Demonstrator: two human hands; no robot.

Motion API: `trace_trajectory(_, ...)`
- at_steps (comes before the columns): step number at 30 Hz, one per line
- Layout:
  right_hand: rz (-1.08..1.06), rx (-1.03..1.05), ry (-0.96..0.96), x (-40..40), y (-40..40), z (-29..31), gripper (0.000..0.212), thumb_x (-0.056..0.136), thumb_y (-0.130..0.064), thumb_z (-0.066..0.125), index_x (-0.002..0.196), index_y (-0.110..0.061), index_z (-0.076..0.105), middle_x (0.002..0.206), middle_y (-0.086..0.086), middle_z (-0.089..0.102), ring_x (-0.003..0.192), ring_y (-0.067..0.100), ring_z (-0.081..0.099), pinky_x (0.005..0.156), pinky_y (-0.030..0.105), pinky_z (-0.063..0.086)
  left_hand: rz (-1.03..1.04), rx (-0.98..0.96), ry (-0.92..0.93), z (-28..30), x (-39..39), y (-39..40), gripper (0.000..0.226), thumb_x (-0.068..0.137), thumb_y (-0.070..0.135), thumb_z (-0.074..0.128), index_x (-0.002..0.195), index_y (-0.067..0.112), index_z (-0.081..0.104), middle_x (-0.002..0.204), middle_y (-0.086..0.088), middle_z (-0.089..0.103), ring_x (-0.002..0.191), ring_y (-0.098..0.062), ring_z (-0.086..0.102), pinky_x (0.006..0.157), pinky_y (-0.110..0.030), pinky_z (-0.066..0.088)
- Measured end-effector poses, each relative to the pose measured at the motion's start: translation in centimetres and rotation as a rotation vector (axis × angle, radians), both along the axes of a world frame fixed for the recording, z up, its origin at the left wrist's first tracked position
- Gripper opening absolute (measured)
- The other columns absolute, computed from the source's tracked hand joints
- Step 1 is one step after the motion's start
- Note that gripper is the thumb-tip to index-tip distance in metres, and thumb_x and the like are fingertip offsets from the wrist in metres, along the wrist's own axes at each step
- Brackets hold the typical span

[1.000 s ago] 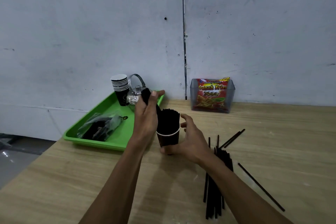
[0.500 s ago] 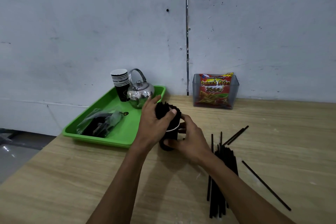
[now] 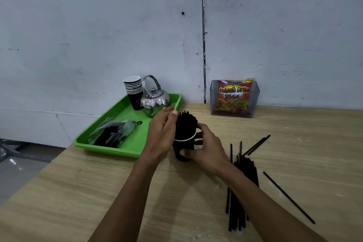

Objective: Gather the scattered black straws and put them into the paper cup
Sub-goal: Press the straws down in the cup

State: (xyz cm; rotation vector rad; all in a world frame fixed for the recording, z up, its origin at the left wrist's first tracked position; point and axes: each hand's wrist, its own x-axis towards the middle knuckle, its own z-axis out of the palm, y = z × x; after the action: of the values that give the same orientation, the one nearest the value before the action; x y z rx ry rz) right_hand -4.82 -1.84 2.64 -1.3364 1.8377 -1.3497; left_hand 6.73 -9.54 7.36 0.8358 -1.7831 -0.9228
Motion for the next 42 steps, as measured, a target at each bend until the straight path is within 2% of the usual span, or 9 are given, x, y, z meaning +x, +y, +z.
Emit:
trace_trajectory(6,-0.002,-0.001,0.001,-0.1,0.0,-0.1,0.091,0.064,-0.027,0.088,0.141,-0.027,0.040,0.119,-0.002,0.063,0.110,0.019,0.059,0.093,0.045,0.052,0.033,-0.064,-0.002,0.5,0.3,-0.5,0.038,0.091,0.034,0.047,0.115,0.012,0.067,0.108,-0.001,0.070,0.102,-0.012,0.063,0.090,-0.032,0.049)
trace_trajectory(9,0.009,-0.005,0.002,-0.1,0.1,-0.1,0.091,0.065,-0.027,0.088,0.142,-0.029,0.039,0.121,-0.002,0.062,0.111,0.020,0.058,0.093,0.044,0.052,0.025,-0.131,0.021,1.7,0.3,0.3,0.039,0.101,0.037,0.041,0.131,0.019,0.058,0.126,0.007,0.062,0.117,-0.003,0.054,0.099,-0.023,0.041)
trace_trajectory(11,0.013,-0.009,0.002,-0.2,0.2,-0.1,0.089,0.067,-0.027,0.087,0.141,-0.028,0.039,0.118,-0.003,0.063,0.110,0.019,0.059,0.093,0.042,0.052,-0.032,-0.245,-0.143,2.1,0.1,0.8,0.049,0.101,0.045,0.035,0.144,0.024,0.044,0.143,0.010,0.047,0.134,-0.002,0.038,0.111,-0.024,0.030)
trace_trajectory(15,0.001,-0.019,0.063,-0.1,0.0,-0.1,0.074,0.067,-0.029,0.084,0.130,-0.032,0.045,0.109,-0.010,0.067,0.101,0.014,0.063,0.086,0.041,0.054,-0.094,-0.494,-0.809,1.0,-0.3,0.7,0.062,0.100,0.054,0.023,0.152,0.022,0.028,0.160,0.005,0.027,0.150,-0.009,0.011,0.122,-0.041,0.010)
trace_trajectory(18,0.008,-0.010,0.081,0.1,0.0,-0.1,0.070,0.069,-0.031,0.082,0.128,-0.032,0.045,0.114,-0.008,0.066,0.103,0.017,0.062,0.084,0.044,0.055,-0.098,-0.500,-0.928,0.9,-0.1,0.7,0.063,0.100,0.055,0.024,0.154,0.022,0.023,0.163,0.007,0.019,0.151,-0.009,0.004,0.123,-0.044,0.003)
trace_trajectory(25,0.023,0.014,0.079,-0.1,0.1,-0.2,0.079,0.073,-0.034,0.081,0.140,-0.030,0.037,0.128,-0.002,0.060,0.114,0.021,0.057,0.092,0.046,0.051,-0.098,-0.423,-0.655,3.2,-0.4,0.0,0.070,0.096,0.060,0.021,0.153,0.022,0.025,0.162,0.003,0.023,0.150,-0.010,0.011,0.123,-0.043,0.010)
trace_trajectory(29,0.016,0.025,0.085,0.0,0.0,-0.4,0.076,0.072,-0.035,0.080,0.136,-0.034,0.039,0.124,-0.005,0.061,0.116,0.021,0.056,0.092,0.047,0.051,-0.150,-0.375,-0.976,2.8,-0.9,-0.2,0.067,0.099,0.057,0.022,0.154,0.018,0.022,0.163,-0.001,0.020,0.151,-0.015,0.009,0.122,-0.046,0.011)
trace_trajectory(34,0.019,0.030,0.143,-0.2,0.3,-0.2,0.086,0.071,-0.033,0.081,0.142,-0.035,0.033,0.128,-0.004,0.060,0.123,0.022,0.051,0.094,0.042,0.048,-0.146,-0.371,-0.977,2.6,-0.9,-0.3,0.066,0.099,0.057,0.024,0.152,0.019,0.026,0.162,-0.001,0.023,0.151,-0.015,0.009,0.122,-0.048,0.007)
trace_trajectory(42,-0.011,0.026,0.224,-2.5,3.3,1.5,0.097,0.070,-0.027,0.085,0.148,-0.032,0.028,0.139,0.001,0.053,0.130,0.019,0.046,0.095,0.031,0.042,-0.052,-0.513,-0.344,4.5,-0.8,1.8,0.062,0.095,0.054,0.027,0.143,0.019,0.044,0.155,0.003,0.038,0.150,-0.007,0.010,0.123,-0.044,0.006)
